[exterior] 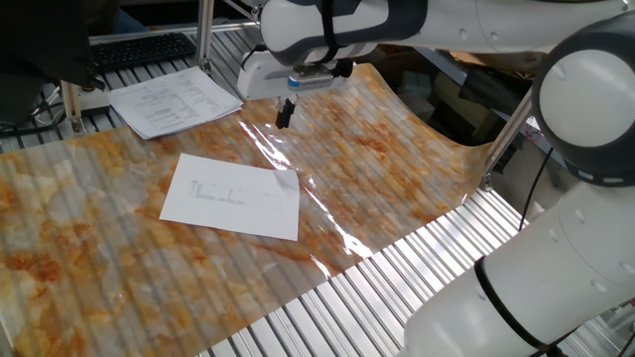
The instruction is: Flip over and spread out the paper that is laid flat on the table
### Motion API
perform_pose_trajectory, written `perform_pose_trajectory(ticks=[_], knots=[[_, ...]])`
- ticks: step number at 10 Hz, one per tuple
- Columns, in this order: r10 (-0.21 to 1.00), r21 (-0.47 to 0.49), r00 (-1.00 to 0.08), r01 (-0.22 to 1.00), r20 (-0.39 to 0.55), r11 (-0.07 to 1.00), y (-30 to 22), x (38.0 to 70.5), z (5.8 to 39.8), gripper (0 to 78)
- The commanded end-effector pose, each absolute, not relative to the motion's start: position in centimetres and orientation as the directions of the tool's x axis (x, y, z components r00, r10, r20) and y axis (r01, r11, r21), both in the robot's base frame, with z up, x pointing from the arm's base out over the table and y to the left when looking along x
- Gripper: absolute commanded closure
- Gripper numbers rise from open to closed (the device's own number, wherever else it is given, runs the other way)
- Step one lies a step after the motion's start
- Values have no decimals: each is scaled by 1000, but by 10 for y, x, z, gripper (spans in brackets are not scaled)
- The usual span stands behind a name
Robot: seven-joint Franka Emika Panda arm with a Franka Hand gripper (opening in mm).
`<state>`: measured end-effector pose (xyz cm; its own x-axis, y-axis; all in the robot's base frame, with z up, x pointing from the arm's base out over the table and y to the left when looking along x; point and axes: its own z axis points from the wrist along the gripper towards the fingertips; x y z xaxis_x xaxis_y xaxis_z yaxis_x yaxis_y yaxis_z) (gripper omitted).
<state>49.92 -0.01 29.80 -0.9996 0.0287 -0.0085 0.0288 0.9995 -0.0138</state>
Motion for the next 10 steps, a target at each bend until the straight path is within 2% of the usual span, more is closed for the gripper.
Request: perform_pose_trajectory(ticks=[1, 6, 10], knots=[[24, -37, -1000, 24, -12, 999, -8, 507, 293, 776], [-47, -31, -999, -46, -27, 998, -31, 526, 268, 776], [-52, -10, -998, -52, -34, 999, -47, 539, 250, 776]])
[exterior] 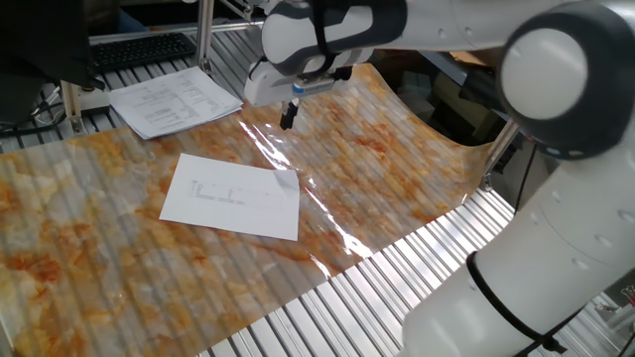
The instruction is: Flip over and spread out the paper that is laid flat on the table
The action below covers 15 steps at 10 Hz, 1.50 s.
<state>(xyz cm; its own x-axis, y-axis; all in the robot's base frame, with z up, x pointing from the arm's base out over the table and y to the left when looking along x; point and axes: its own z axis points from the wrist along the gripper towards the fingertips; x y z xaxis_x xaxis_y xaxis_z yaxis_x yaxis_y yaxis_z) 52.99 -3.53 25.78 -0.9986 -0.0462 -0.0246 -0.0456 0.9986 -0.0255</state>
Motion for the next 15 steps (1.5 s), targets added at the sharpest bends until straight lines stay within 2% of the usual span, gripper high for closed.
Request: perform_pose_trajectory(ticks=[1, 8, 13, 15], knots=[[-57, 4, -998, -57, -36, 998, -52, 541, 245, 776], [-36, 38, -996, -39, -78, 999, -64, 548, 209, 776], [-17, 35, -994, -21, -104, 999, -64, 548, 209, 776], [1, 29, -999, 0, -50, 1000, -64, 548, 209, 776]])
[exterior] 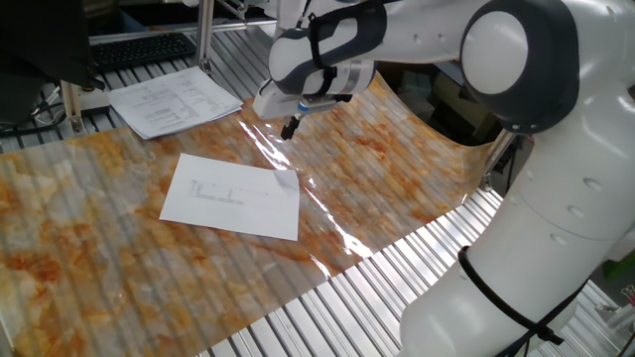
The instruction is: Flip over and spread out the paper that is laid flat on the table
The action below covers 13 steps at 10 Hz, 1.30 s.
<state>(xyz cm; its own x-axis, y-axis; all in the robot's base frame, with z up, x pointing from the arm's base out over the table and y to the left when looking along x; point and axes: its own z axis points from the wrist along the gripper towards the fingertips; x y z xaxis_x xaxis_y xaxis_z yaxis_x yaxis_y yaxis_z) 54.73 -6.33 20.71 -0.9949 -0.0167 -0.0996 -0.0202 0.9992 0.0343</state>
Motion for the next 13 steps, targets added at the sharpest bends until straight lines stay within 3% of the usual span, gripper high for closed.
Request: perform_pose_trajectory(ticks=[1, 4, 8, 13], knots=[[21, 28, -999, 20, -24, 999, -64, 548, 209, 776], [72, 6, -997, 72, 9, 997, -64, 548, 209, 776], [27, -26, -1000, 27, -2, 999, -64, 548, 207, 776], [3, -33, -1000, 3, -16, 999, -63, 542, 174, 776]])
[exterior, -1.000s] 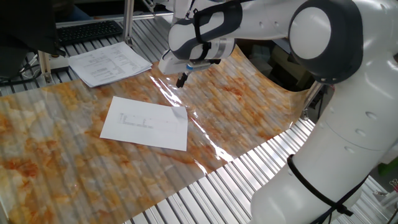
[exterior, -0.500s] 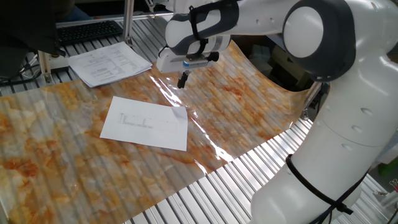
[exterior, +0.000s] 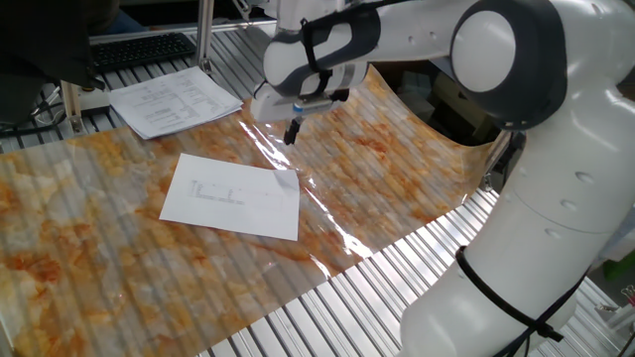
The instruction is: Flip over and spread out the paper that is laid flat on the table
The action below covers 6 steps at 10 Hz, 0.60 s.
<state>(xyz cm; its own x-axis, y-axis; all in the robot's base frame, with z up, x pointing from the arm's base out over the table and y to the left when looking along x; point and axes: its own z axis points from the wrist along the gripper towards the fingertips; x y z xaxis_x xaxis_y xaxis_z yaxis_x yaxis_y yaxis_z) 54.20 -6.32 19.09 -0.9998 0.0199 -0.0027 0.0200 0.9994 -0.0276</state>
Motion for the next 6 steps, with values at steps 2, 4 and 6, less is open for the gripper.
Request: perform_pose_trajectory(ticks=[2, 4, 6], knots=[[-23, -36, -1000, -22, -17, 999, -69, 542, 161, 776], [-31, -36, -999, -31, -17, 999, -72, 540, 155, 776], [-32, -37, -999, -32, -21, 999, -72, 541, 148, 776]])
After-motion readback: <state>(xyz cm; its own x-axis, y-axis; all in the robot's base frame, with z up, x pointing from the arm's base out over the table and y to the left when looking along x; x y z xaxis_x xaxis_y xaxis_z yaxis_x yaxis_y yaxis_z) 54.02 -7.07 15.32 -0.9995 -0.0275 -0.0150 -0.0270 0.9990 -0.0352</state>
